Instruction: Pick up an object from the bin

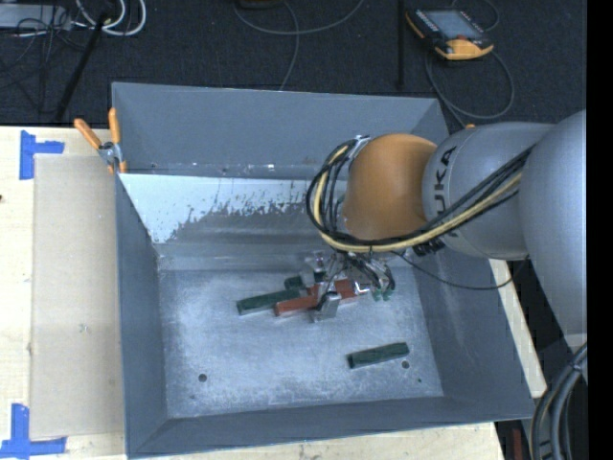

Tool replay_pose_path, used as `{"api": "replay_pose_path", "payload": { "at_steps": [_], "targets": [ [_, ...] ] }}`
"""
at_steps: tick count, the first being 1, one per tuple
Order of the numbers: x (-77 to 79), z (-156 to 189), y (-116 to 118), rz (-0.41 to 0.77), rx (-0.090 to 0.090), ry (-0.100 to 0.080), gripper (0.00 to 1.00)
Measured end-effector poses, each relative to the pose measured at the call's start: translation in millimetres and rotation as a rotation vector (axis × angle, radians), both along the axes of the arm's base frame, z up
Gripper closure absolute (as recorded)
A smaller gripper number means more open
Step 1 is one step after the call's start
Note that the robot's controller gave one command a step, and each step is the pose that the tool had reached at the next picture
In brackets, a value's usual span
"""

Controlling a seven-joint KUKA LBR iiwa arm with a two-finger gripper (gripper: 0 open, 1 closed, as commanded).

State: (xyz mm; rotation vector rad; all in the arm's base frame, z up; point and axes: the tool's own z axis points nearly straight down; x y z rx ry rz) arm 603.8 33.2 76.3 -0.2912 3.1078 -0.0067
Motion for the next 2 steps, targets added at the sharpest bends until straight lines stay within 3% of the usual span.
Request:
{"api": "replay_pose_path", "payload": {
  "at_steps": [1, 2],
  "targets": [
    [-14.7, 4, -40, 0.416, -0.002, 0.011, 1.00],
    [-16.2, 137, -27, 0.433, -0.003, 0.011, 1.00]
  ]
}}
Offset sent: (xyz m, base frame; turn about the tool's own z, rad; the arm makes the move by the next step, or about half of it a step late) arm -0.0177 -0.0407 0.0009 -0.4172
